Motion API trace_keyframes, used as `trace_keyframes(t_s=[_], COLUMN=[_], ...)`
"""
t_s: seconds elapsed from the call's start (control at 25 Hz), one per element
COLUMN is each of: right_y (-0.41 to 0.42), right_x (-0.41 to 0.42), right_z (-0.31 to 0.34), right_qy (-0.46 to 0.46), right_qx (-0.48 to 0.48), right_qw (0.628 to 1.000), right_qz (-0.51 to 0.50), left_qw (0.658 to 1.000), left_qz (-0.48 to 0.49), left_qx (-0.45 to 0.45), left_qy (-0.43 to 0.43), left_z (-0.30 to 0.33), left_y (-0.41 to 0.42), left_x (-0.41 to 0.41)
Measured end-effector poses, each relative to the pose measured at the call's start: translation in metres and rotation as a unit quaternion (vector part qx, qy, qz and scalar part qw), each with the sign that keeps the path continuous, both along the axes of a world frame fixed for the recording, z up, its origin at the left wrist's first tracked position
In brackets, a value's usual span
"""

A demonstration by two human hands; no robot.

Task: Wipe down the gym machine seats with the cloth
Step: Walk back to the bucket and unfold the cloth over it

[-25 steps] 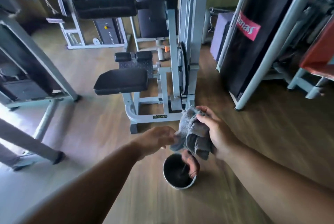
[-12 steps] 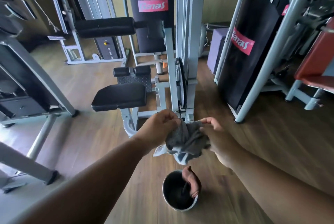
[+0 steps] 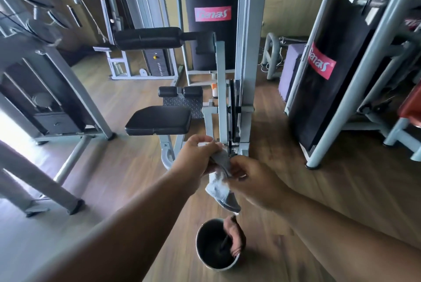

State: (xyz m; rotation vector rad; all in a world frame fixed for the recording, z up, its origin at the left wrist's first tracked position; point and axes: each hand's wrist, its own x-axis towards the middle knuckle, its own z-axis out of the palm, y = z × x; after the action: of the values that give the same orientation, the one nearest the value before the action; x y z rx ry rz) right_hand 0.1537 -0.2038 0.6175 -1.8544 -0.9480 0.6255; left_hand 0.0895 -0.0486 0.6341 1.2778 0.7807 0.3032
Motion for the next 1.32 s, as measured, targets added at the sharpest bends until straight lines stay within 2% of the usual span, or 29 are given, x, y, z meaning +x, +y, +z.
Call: trace_keyframes(t_s=[0.08,0.24,0.32,0.4,0.48,0.52,0.6,0.72,0.88,1.2,1.32], right_y=[-0.006,-0.017,-0.022,-0.028,-0.037,-0.041,-0.048,-0.054,-0.060,-0.062,-0.065], right_x=[0.010,0.026,0.035,0.045,0.054,0.056,0.060,0.067,0.074,0.079,0.081], right_z=[0.000,0.001,0.003,0.004,0.008,0.012,0.019,0.026,0.030,0.037,0.043], right_qy=[-0.010,0.033,0.032,0.033,0.011,-0.017,-0.099,-0.188,-0.223,-0.259,-0.199], right_qx=[0.011,0.042,0.044,0.050,0.046,0.033,0.008,0.022,0.034,0.031,0.048], right_qw=[1.000,0.997,0.998,0.998,0.999,0.998,0.993,0.981,0.974,0.964,0.976], right_qz=[-0.024,-0.050,-0.041,-0.019,0.022,0.041,0.058,0.035,-0.001,0.053,0.078], left_qw=[1.000,0.998,0.990,0.954,0.896,0.870,0.841,0.824,0.839,0.838,0.829], left_qz=[-0.002,-0.045,-0.100,-0.132,-0.128,-0.124,-0.129,-0.163,-0.167,-0.196,-0.231], left_qx=[-0.001,0.028,0.100,0.264,0.414,0.466,0.517,0.538,0.514,0.507,0.508], left_qy=[-0.022,-0.031,-0.010,0.053,0.098,0.106,0.097,0.070,0.058,-0.044,-0.038], left_z=[0.003,0.010,0.012,0.016,0.023,0.027,0.036,0.047,0.059,0.074,0.079], left_y=[-0.004,-0.007,-0.004,-0.002,-0.002,-0.002,-0.004,-0.002,-0.007,-0.007,0.001], left_x=[-0.003,-0.007,-0.007,-0.006,-0.002,-0.001,0.001,0.003,0.000,-0.004,-0.010])
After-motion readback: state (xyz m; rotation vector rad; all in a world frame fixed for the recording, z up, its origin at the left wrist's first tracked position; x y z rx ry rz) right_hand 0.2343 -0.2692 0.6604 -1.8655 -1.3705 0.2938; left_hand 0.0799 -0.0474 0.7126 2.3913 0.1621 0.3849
